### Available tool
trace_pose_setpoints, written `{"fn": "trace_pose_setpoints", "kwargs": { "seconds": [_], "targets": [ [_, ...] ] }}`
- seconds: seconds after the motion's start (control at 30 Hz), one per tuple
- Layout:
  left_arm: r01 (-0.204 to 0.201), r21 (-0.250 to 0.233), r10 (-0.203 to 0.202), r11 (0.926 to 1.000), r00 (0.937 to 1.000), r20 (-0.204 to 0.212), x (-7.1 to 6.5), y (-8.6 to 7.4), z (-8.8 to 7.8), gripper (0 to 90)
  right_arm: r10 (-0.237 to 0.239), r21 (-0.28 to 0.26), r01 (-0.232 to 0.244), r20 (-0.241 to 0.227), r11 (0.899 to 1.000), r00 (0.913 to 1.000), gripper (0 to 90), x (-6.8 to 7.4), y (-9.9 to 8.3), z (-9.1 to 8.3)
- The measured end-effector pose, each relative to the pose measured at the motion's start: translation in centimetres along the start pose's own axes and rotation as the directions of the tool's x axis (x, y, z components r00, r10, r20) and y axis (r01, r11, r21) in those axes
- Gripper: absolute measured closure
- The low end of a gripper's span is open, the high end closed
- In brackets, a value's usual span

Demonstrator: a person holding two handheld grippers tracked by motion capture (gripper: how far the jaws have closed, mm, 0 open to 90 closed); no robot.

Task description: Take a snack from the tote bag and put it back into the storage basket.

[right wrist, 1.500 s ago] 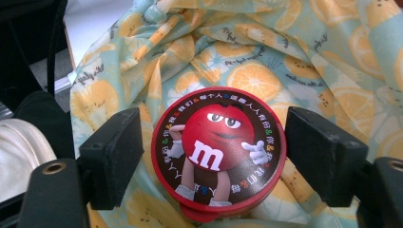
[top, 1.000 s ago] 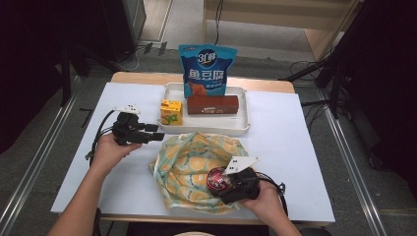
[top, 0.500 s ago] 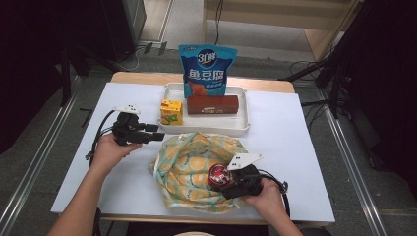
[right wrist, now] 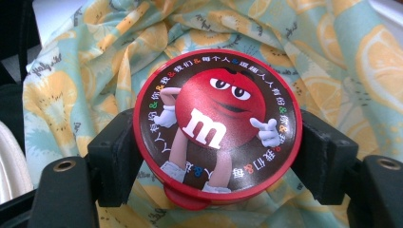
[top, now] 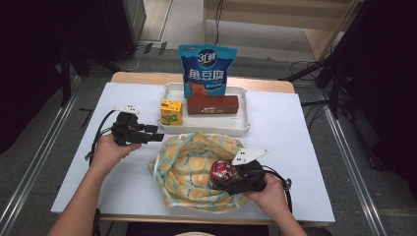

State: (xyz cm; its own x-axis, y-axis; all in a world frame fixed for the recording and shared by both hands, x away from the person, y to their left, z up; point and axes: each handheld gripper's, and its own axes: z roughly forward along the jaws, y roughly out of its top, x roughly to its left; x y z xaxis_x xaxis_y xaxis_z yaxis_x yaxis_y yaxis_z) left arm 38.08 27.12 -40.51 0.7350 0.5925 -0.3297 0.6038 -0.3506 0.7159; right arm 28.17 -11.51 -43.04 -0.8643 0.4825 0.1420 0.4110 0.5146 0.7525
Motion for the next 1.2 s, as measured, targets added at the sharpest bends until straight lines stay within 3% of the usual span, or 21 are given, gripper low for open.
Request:
{"fn": "trace_pose_setpoints", "kwargs": {
  "seconds": [0.77,1.2],
  "targets": [
    [0.003,0.008,-0.003,1.0,0.9999,0.01,-0.1,-0.2,-0.2,43.0,-0.03,-0.009,0.03,-0.02,1.0,0.9993,26.3,-1.4,2.1,-0.6],
    [-0.001,0.005,0.001,1.0,0.9999,0.013,-0.2,-0.2,-0.2,43.0,-0.092,-0.005,0.092,-0.045,0.996,0.9947,26.3,-1.4,4.4,-0.8]
  ]
}}
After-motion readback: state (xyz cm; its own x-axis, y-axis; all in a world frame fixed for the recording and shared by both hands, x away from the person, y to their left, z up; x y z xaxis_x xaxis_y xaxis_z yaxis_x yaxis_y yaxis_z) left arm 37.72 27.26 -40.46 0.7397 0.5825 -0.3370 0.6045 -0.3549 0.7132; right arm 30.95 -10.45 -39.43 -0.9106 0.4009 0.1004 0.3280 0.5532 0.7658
